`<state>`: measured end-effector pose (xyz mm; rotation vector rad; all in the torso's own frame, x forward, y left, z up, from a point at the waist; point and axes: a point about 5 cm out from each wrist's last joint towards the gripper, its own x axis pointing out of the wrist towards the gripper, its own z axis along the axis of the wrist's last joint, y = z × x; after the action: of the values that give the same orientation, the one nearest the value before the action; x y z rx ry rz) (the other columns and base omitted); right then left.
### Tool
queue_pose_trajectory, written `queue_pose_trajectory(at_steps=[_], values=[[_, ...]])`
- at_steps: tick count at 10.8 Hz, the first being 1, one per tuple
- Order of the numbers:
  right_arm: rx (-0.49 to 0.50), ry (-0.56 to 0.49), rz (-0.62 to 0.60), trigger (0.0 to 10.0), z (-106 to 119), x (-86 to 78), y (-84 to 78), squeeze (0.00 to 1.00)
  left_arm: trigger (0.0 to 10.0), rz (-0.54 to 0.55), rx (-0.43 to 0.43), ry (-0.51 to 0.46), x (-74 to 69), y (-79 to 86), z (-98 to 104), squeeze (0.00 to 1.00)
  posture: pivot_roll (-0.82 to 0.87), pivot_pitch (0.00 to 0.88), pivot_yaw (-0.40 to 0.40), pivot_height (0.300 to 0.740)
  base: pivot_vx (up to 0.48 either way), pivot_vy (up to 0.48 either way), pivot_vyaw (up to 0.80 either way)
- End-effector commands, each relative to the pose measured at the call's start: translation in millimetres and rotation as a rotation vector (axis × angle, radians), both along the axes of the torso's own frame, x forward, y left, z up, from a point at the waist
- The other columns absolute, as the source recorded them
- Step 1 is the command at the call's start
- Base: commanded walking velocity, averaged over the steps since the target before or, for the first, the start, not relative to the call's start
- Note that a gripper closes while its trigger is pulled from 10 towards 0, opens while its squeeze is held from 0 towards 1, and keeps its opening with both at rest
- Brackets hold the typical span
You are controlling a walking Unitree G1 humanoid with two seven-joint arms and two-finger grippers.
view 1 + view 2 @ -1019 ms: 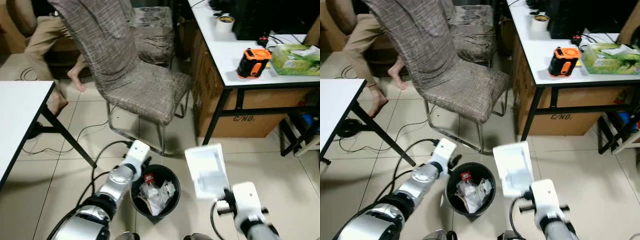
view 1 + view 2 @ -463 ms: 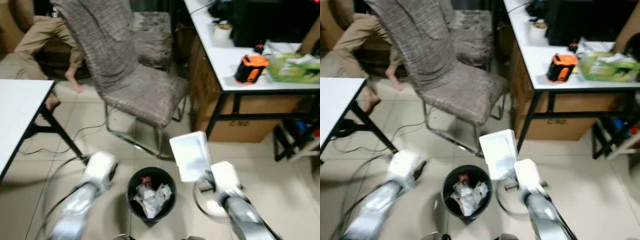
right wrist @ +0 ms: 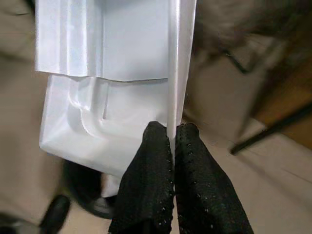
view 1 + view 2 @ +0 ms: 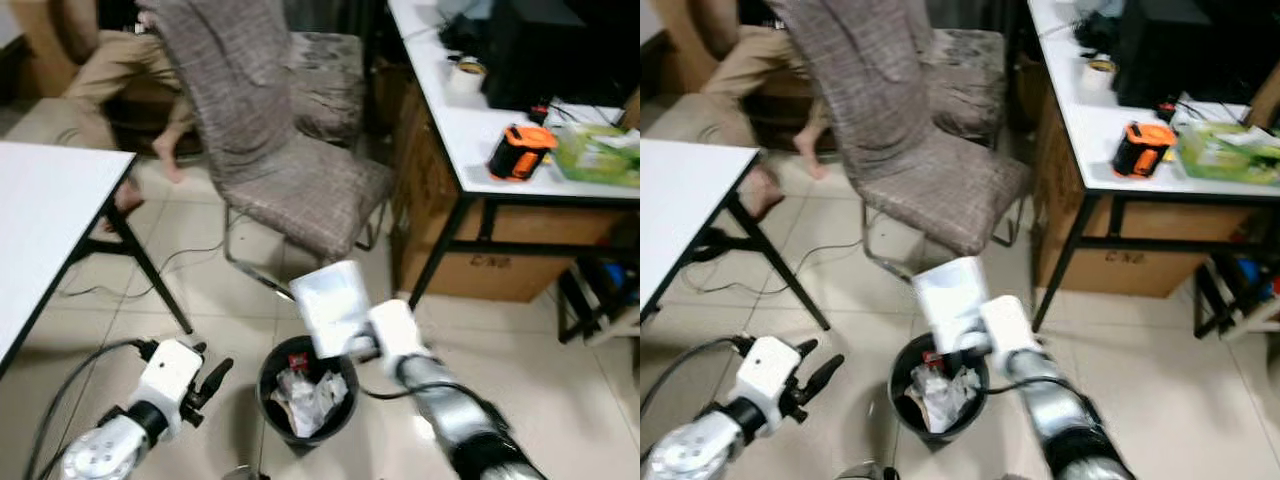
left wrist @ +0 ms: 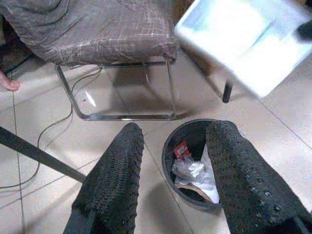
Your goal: Picking trash to rubbish bin
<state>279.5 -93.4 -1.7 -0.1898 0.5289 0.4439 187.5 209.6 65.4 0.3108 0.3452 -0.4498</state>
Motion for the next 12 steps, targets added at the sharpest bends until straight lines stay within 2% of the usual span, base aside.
queue_pose_trajectory(at_steps=[1, 2, 3, 5, 7, 8, 9, 12], values=[[0.0, 0.009, 0.031, 10.0, -2.0, 0.7, 1.2, 0.0, 10.0, -0.01, -0.005, 0.01, -2.9, 1.7, 7.0, 0.0, 0.15, 0.093, -0.042, 0.74, 0.0, 0.0, 0.0], [0.01, -0.002, 0.083, 10.0, 2.6, 8.7, 9.0, 0.0, 10.0, -0.047, -0.027, 0.028, -8.0, -1.4, 18.7, 0.0, 0.16, 0.102, -0.043, 0.74, 0.0, 0.0, 0.0], [0.004, -0.013, 0.101, 10.0, 5.5, 12.6, 10.4, 0.0, 10.0, -0.055, -0.032, 0.033, -8.8, -2.7, 21.9, 0.0, 0.17, 0.102, -0.041, 0.74, 0.0, 0.0, 0.0], [-0.066, -0.037, 0.12, 10.0, 9.9, 21.9, 5.8, 0.0, 10.0, -0.063, -0.025, 0.043, -7.1, -6.6, 28.2, 0.0, 0.18, 0.099, -0.039, 0.74, 0.0, 0.0, 0.0], [-0.062, -0.036, 0.1, 10.0, 11.6, 25.5, 1.9, 0.0, 10.0, -0.056, -0.012, 0.04, -5.0, -7.0, 30.0, 0.0, 0.18, 0.099, -0.036, 0.74, 0.0, 0.0, 0.0], [-0.055, -0.044, 0.095, 10.0, 13.7, 27.8, 1.9, 0.77, 10.0, -0.05, -0.009, 0.042, -4.6, -7.0, 31.1, 0.0, 0.18, 0.097, -0.036, 0.74, 0.0, 0.0, 0.0], [-0.041, -0.058, 0.076, 10.0, 17.8, 31.9, 1.7, 1.0, 10.0, -0.043, -0.009, 0.041, -4.0, -6.9, 31.7, 0.0, 0.18, 0.097, -0.037, 0.74, 0.0, 0.0, 0.0], [-0.021, -0.073, 0.057, 10.0, 23.2, 37.1, 2.3, 1.0, 10.0, -0.034, -0.003, 0.041, -2.5, -6.8, 32.1, 0.0, 0.19, 0.093, -0.039, 0.74, 0.0, 0.0, 0.0]])
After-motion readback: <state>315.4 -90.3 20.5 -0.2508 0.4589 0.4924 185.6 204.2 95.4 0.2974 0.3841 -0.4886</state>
